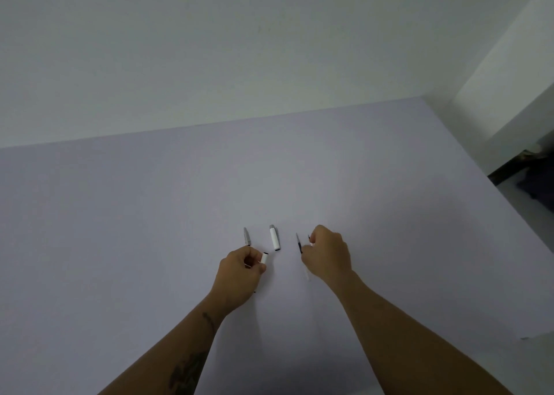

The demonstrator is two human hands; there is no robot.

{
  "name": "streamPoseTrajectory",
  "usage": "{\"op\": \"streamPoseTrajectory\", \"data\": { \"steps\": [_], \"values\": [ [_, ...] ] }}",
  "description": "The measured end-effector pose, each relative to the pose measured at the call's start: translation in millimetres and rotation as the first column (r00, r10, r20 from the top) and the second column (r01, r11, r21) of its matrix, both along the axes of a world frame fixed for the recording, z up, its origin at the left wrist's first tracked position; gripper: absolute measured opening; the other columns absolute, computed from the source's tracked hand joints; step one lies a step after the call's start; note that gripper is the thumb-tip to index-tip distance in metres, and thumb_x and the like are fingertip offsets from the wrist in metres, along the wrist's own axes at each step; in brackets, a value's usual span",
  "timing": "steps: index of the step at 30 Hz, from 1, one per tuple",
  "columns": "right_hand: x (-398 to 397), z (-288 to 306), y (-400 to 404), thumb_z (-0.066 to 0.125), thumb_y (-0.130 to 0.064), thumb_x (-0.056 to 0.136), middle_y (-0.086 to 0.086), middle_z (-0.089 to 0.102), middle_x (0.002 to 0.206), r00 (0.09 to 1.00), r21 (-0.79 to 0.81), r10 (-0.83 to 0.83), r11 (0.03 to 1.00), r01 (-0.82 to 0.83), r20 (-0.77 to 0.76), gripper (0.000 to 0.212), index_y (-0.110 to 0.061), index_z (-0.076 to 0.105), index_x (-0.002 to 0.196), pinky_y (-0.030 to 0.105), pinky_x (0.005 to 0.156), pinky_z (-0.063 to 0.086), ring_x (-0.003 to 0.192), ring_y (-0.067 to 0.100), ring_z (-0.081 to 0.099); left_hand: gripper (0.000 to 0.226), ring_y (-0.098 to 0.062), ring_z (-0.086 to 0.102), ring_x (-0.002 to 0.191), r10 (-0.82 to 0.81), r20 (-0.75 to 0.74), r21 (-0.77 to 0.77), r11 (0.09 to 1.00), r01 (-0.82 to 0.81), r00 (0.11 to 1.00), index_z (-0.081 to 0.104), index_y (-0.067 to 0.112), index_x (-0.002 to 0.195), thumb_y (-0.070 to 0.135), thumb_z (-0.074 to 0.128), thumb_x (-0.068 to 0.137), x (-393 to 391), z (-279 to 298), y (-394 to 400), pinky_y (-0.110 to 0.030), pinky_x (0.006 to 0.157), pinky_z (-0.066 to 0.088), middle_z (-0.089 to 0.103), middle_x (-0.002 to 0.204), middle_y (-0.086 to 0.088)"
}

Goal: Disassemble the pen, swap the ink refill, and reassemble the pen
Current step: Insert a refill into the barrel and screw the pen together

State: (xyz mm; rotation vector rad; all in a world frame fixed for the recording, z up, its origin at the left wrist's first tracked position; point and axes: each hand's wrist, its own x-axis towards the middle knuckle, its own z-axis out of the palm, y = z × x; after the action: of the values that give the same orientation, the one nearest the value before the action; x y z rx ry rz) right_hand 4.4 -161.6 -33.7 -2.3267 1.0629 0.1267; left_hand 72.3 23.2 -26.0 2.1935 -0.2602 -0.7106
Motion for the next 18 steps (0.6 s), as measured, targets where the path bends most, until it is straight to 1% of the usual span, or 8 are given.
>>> {"op": "streamPoseTrajectory", "data": {
  "steps": [2, 5, 8, 10, 12, 14, 16, 18],
  "values": [
    [-4.3, 0.6, -4.1, 0.058, -0.015, 0.079, 0.008, 0.061, 0.091, 0.999, -0.006, -0.004, 1.000, 0.004, -0.047, 0.009, -0.011, 0.055, 0.088, 0.029, 0.064, 0.045, 0.082, 0.030, 0.062, 0.005, -0.009, 0.055, 0.062, 0.008, -0.005, -0.003, 1.000, -0.008, 1.000, 0.066, 0.016, 0.081, 0.015, 0.067, 0.086, 0.2, -0.2, 1.0, -0.007, 0.046, 0.040, 0.067, 0.079, -0.001],
    [-10.1, -1.9, -3.3, 0.059, -0.012, 0.079, 0.006, 0.054, 0.090, 0.992, -0.021, 0.016, 1.000, -0.018, -0.122, 0.013, -0.011, 0.055, 0.091, 0.028, 0.064, 0.043, 0.077, 0.027, 0.056, 0.005, -0.010, 0.055, 0.063, 0.004, -0.010, -0.007, 1.000, -0.004, 1.000, 0.066, 0.016, 0.081, 0.015, 0.067, 0.086, -1.7, 0.1, 0.5, -0.012, 0.051, 0.042, 0.068, 0.081, -0.003],
    [-10.3, -2.7, 0.2, 0.060, -0.008, 0.078, 0.006, 0.054, 0.089, 0.992, -0.048, 0.024, 0.998, -0.030, -0.124, 0.014, -0.010, 0.055, 0.091, 0.029, 0.064, 0.047, 0.076, 0.026, 0.058, 0.007, -0.012, 0.054, 0.064, -0.013, -0.018, -0.011, 1.000, 0.013, 1.000, 0.065, 0.017, 0.079, 0.014, 0.067, 0.086, -4.1, 2.8, 0.9, -0.018, 0.058, 0.044, 0.066, 0.079, -0.001],
    [-9.2, -1.9, 1.5, 0.060, -0.008, 0.077, 0.006, 0.055, 0.089, 0.991, -0.052, 0.032, 0.998, -0.039, -0.131, 0.014, -0.011, 0.053, 0.089, 0.030, 0.064, 0.050, 0.078, 0.026, 0.061, 0.010, -0.012, 0.052, 0.064, -0.014, -0.029, -0.015, 1.000, 0.014, 0.999, 0.063, 0.016, 0.077, 0.012, 0.065, 0.086, -4.9, 4.8, 2.3, -0.020, 0.059, 0.045, 0.064, 0.077, 0.000],
    [-7.9, -0.9, 2.5, 0.061, -0.008, 0.077, 0.005, 0.055, 0.088, 0.988, -0.051, 0.042, 0.997, -0.050, -0.146, 0.015, -0.013, 0.050, 0.087, 0.030, 0.063, 0.049, 0.078, 0.025, 0.060, 0.009, -0.013, 0.052, 0.065, -0.017, -0.038, -0.017, 1.000, 0.016, 0.999, 0.062, 0.014, 0.078, 0.011, 0.064, 0.087, -5.2, 7.7, 4.4, -0.021, 0.059, 0.045, 0.064, 0.079, -0.002],
    [-7.9, 0.5, 2.4, 0.061, -0.011, 0.076, 0.004, 0.051, 0.089, 0.984, -0.054, 0.054, 0.997, -0.064, -0.170, 0.018, -0.014, 0.048, 0.089, 0.030, 0.064, 0.046, 0.078, 0.024, 0.057, 0.007, -0.015, 0.053, 0.067, -0.022, -0.042, -0.019, 1.000, 0.022, 0.999, 0.062, 0.011, 0.081, 0.011, 0.061, 0.087, -5.4, 11.1, 7.0, -0.023, 0.060, 0.045, 0.068, 0.083, -0.007],
    [-9.4, 3.1, 1.2, 0.061, -0.013, 0.076, 0.003, 0.048, 0.089, 0.979, -0.048, 0.052, 0.997, -0.063, -0.198, 0.019, -0.015, 0.048, 0.091, 0.030, 0.065, 0.044, 0.077, 0.024, 0.053, 0.008, -0.015, 0.054, 0.065, -0.024, -0.046, -0.027, 0.999, 0.023, 0.999, 0.061, 0.012, 0.079, 0.010, 0.059, 0.087, -6.1, 14.7, 10.7, -0.022, 0.056, 0.045, 0.071, 0.086, -0.011],
    [-9.7, 7.0, 0.6, 0.060, -0.014, 0.076, 0.002, 0.052, 0.087, 0.985, -0.007, 0.034, 0.999, -0.035, -0.168, 0.018, -0.014, 0.053, 0.092, 0.029, 0.066, 0.045, 0.078, 0.024, 0.057, 0.014, -0.013, 0.052, 0.061, -0.011, -0.049, -0.040, 0.999, 0.009, 0.999, 0.057, 0.016, 0.074, 0.009, 0.058, 0.087, -6.2, 17.6, 14.8, -0.019, 0.051, 0.043, 0.072, 0.087, -0.013]
  ]
}}
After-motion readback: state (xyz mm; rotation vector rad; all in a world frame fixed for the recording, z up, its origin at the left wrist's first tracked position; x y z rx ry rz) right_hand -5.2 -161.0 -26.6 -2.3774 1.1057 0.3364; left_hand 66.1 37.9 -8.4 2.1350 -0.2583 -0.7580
